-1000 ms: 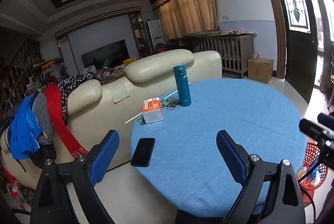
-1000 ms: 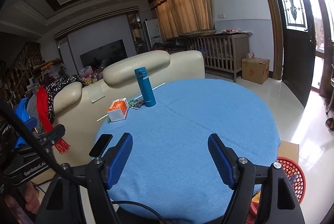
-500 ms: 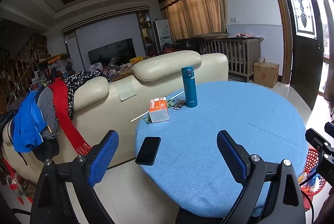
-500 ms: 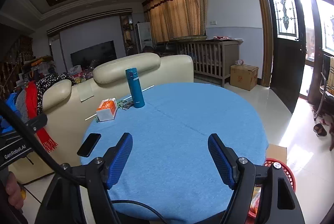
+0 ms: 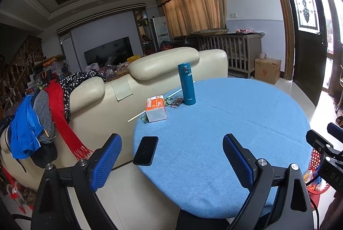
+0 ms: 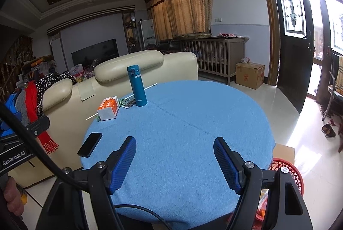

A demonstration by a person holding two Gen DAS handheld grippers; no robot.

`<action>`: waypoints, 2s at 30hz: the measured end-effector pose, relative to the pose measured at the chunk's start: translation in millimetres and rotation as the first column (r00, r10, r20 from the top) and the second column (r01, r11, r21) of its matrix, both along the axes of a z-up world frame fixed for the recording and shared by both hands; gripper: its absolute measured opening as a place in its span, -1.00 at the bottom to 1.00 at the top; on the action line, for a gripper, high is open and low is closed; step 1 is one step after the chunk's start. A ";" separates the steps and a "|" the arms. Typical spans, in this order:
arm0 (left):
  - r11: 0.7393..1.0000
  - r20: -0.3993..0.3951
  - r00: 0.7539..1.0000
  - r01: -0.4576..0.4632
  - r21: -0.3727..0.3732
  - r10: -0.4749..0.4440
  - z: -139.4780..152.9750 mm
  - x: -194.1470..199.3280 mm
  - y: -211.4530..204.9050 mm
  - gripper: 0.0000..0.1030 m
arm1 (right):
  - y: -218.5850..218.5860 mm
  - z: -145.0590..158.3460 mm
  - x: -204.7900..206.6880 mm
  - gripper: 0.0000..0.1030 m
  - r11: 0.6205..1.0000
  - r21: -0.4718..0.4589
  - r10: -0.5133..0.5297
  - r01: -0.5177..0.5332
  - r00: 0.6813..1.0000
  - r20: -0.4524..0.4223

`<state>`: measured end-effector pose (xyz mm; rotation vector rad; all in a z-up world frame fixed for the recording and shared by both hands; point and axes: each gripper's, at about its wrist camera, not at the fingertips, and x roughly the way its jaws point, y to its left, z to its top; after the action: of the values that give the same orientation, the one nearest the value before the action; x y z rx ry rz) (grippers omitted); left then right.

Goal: Collect trash

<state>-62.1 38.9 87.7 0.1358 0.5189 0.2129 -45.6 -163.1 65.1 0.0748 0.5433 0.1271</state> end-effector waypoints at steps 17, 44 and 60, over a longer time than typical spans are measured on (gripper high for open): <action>1.000 -0.022 1.000 0.018 -0.004 -0.018 -1.4 -1.3 -7.9 0.85 | -3.4 -2.9 -3.6 0.51 1.000 -0.005 -0.017 0.017 1.000 -0.001; 0.990 -0.041 0.989 0.144 -0.001 -0.143 0.0 -5.5 -58.6 0.85 | -48.6 12.9 -49.2 0.51 0.968 -0.116 -0.218 0.222 0.975 0.046; 0.979 -0.059 0.978 0.203 0.024 -0.201 0.2 -4.9 -87.0 0.85 | -85.8 10.1 -54.7 0.51 0.963 -0.061 -0.264 0.264 0.964 0.007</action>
<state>-67.0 -48.1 87.9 0.2234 0.5542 0.0179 -100.3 -248.9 75.3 0.0871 0.5329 -0.1506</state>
